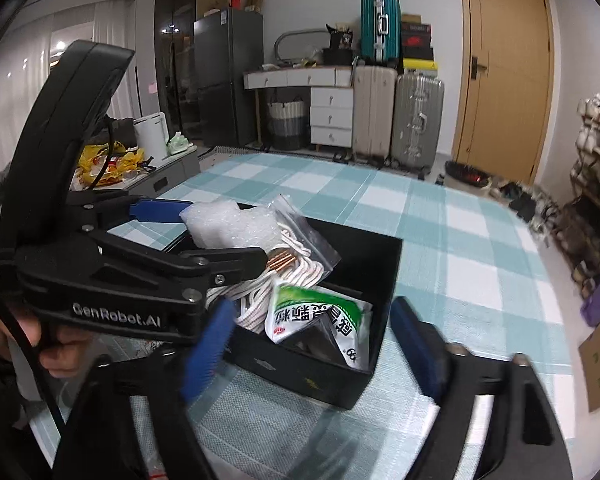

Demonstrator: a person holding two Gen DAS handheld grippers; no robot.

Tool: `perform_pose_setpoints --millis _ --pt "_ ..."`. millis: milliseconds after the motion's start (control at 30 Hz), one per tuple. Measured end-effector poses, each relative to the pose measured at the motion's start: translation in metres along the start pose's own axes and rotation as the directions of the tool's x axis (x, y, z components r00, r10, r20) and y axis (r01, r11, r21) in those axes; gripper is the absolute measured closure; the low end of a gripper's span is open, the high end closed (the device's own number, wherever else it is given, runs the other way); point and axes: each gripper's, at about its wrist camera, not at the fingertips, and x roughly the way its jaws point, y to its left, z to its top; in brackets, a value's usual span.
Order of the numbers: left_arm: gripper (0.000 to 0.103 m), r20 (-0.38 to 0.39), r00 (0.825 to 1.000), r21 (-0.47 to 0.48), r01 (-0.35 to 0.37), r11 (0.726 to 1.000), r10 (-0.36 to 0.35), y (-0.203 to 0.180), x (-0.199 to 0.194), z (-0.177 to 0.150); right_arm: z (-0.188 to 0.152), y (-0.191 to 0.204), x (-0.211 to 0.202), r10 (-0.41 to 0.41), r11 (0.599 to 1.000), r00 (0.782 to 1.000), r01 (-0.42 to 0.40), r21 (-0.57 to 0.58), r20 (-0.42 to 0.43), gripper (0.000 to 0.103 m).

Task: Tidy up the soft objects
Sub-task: 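Carry the foam with the left gripper and the sachet with the right gripper into the box, then release the foam and sachet into the box and withdraw both grippers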

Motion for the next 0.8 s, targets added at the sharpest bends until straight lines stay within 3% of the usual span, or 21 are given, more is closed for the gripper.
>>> perform_pose_setpoints --millis 200,800 --pt "0.0 0.016 1.0 0.024 -0.022 0.999 0.022 -0.001 -0.013 -0.005 -0.006 -0.005 -0.013 -0.032 0.999 0.999 0.032 0.029 0.006 0.002" --pt "0.0 0.022 0.999 0.012 -0.028 1.0 0.028 0.006 -0.047 -0.028 -0.024 -0.014 -0.042 -0.033 0.993 0.999 0.033 0.114 -0.005 0.001"
